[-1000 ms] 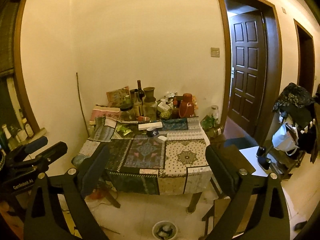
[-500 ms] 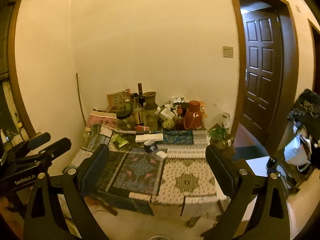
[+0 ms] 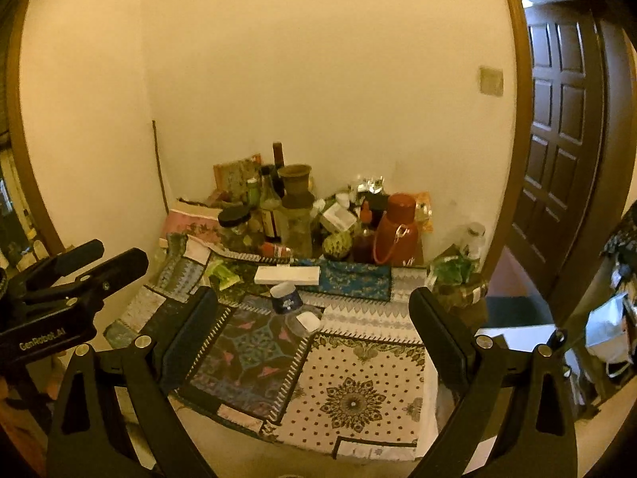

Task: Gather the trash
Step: 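Grasp the dark patterned cup with the left tool while the right tool grasps the clear plastic container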

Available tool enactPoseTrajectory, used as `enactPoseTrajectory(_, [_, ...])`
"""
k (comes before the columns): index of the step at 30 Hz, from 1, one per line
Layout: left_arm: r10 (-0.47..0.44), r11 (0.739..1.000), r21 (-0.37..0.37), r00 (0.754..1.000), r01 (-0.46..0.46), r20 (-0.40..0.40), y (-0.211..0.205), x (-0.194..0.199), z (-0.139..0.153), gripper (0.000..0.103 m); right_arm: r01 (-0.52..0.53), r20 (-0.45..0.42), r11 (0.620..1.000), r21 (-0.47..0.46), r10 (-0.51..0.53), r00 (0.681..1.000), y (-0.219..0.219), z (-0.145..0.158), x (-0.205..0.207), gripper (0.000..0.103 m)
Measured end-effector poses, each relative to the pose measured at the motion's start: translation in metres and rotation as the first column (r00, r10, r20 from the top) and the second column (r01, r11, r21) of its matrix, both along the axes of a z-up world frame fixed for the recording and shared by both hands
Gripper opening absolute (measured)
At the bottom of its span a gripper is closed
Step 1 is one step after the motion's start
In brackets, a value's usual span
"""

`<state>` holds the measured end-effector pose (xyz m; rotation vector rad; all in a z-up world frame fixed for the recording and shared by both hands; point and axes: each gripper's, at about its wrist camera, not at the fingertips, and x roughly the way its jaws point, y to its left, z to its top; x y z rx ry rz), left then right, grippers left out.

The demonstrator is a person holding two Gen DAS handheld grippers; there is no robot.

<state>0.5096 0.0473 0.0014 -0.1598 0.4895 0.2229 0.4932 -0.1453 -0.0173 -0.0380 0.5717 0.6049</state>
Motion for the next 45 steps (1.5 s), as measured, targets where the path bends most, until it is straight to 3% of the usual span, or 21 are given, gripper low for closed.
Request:
enactPoseTrajectory(8, [-0.026,0.999,-0.028,0.998,0.024,-0.060,0.044,0.060,-0.027,0.091,0.048,-0.097,0.997,-0.056,-0.054,0.994,0.035,-0.034,0.056,0.096])
enactPoseTrajectory(13, [-0.098,0.995,-0.045,0.986,0.092,-0.137,0.085,0.114,-0.055,0.091,0.121,-0.195,0.986,-0.114,-0.142,0.970,0.066,-0.070,0.093,0.096])
enactPoseTrajectory(19, [-0.197,0.977,-0.142,0.937,0.161,-0.290,0.120,0.184,-0.121,0.091,0.171,-0.339,0.969,-0.178,-0.223,0.914,0.090,-0.122,0.139,0.096])
enactPoseTrajectory(24, [-0.268,0.951,-0.256,0.878,0.174,-0.398,0.133,0.236,-0.190,0.091,0.208,-0.424,0.951,-0.227,-0.289,0.858,0.098,-0.169,0.168,0.096])
enactPoseTrajectory(30, [-0.307,0.939,-0.294,0.821,0.179,-0.482,0.127,0.276,-0.255,0.091,0.240,-0.483,0.937,-0.254,-0.337,0.808,0.098,-0.209,0.183,0.096])
enactPoseTrajectory(33, [-0.310,0.937,-0.301,0.812,0.175,-0.494,0.125,0.291,-0.275,0.090,0.246,-0.503,0.934,-0.260,-0.348,0.791,0.101,-0.227,0.187,0.095])
enactPoseTrajectory(37, [-0.333,0.934,-0.292,0.802,0.207,-0.497,0.120,0.301,-0.287,0.081,0.218,-0.539,0.940,-0.261,-0.329,0.775,0.111,-0.245,0.195,0.082])
enactPoseTrajectory(40, [-0.357,0.928,-0.285,0.789,0.239,-0.499,0.116,0.303,-0.293,0.068,0.192,-0.567,0.947,-0.257,-0.309,0.764,0.118,-0.256,0.200,0.068])
enactPoseTrajectory(45, [-0.364,0.925,-0.277,0.813,0.259,-0.455,0.117,0.294,-0.284,0.068,0.157,-0.567,0.953,-0.260,-0.282,0.774,0.132,-0.262,0.203,0.045])
